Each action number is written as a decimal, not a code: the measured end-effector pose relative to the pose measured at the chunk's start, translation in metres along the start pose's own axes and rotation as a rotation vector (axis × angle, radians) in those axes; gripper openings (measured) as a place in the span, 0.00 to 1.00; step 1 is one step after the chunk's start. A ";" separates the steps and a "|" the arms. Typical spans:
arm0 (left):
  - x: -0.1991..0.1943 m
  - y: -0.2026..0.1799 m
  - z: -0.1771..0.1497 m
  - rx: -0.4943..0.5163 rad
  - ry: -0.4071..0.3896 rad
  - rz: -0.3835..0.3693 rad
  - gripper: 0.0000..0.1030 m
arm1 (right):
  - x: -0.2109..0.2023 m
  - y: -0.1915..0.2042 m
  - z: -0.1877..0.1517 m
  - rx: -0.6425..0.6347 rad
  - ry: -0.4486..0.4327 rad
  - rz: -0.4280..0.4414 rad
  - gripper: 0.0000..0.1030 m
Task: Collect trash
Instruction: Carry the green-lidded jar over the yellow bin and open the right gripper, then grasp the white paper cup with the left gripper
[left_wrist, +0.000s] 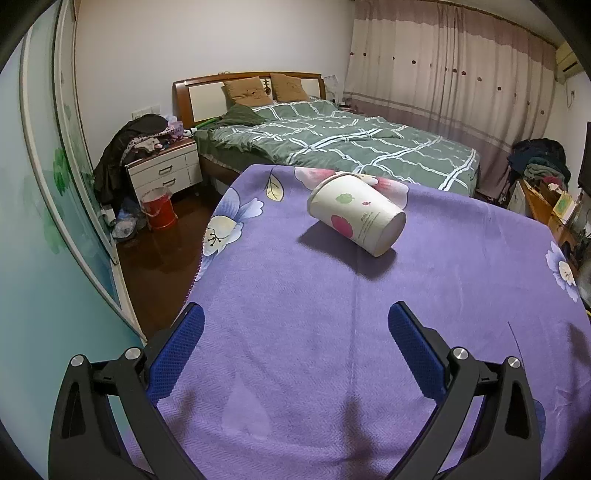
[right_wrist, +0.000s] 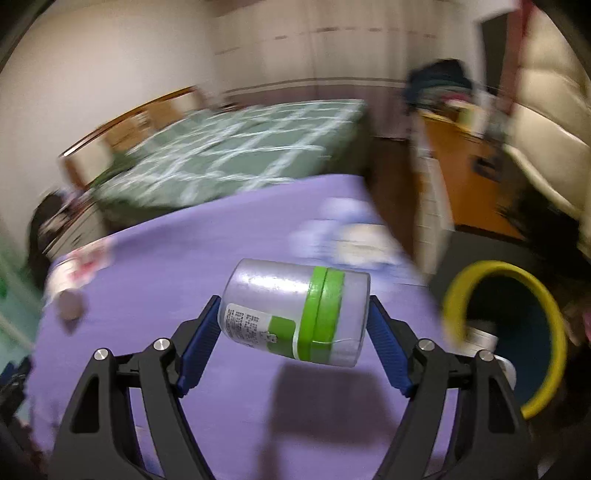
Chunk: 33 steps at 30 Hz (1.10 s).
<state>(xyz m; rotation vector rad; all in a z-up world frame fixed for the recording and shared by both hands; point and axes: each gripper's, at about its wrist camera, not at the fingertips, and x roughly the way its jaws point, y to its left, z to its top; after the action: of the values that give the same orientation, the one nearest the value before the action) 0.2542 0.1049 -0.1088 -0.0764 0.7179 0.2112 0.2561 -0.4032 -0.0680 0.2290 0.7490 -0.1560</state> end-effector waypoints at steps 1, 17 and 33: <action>0.001 -0.001 0.000 0.002 0.002 0.001 0.95 | -0.001 -0.018 -0.002 0.032 -0.001 -0.026 0.71; 0.002 -0.029 0.008 0.034 0.036 -0.053 0.95 | 0.004 -0.165 -0.011 0.304 -0.003 -0.272 0.76; 0.074 -0.048 0.077 -0.172 0.153 -0.024 0.95 | -0.008 -0.039 -0.039 -0.042 -0.086 -0.041 0.82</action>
<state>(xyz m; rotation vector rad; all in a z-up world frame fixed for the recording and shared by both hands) 0.3682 0.0807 -0.0998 -0.2676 0.8497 0.2454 0.2163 -0.4303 -0.0962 0.1658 0.6711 -0.1880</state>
